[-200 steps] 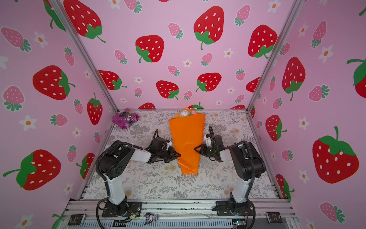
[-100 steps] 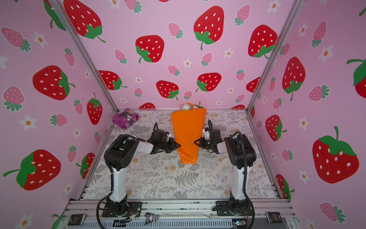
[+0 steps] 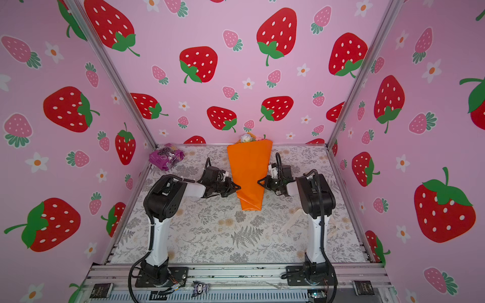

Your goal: Tie the bouquet of fake flowers

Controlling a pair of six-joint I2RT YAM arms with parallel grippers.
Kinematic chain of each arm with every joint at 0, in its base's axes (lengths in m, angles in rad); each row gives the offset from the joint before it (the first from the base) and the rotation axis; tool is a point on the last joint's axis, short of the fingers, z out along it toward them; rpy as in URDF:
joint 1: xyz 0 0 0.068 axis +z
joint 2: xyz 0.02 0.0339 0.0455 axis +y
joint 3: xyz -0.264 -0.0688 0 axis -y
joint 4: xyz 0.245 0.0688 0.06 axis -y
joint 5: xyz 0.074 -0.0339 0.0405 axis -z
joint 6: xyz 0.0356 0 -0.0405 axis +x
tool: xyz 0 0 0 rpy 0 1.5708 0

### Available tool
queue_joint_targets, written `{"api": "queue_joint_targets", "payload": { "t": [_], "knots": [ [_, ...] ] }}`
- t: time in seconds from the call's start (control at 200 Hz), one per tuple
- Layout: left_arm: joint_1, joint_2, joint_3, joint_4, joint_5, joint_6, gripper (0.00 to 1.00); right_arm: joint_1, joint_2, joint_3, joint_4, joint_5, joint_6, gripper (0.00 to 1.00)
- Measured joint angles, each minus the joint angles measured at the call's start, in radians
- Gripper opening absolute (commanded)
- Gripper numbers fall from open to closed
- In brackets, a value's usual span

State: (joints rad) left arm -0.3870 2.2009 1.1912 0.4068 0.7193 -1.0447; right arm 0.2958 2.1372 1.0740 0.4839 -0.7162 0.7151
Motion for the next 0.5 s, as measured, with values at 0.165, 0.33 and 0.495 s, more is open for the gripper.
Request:
{"api": "queue_joint_targets", "payload": {
  "t": [0.165,0.33,0.495],
  "knots": [
    [0.005,-0.002,0.012,-0.02,-0.002,0.005,0.2,-0.003,-0.003,0.013,-0.002,-0.013,0.0,0.36],
    [0.008,-0.079,-0.056,-0.032,-0.027,0.023,0.42,-0.031,-0.132,-0.078,-0.087,0.027,-0.029,0.5],
    [0.012,-0.193,-0.169,-0.078,-0.058,0.048,0.49,-0.069,-0.391,-0.201,-0.252,0.151,-0.08,0.51]
  ]
}}
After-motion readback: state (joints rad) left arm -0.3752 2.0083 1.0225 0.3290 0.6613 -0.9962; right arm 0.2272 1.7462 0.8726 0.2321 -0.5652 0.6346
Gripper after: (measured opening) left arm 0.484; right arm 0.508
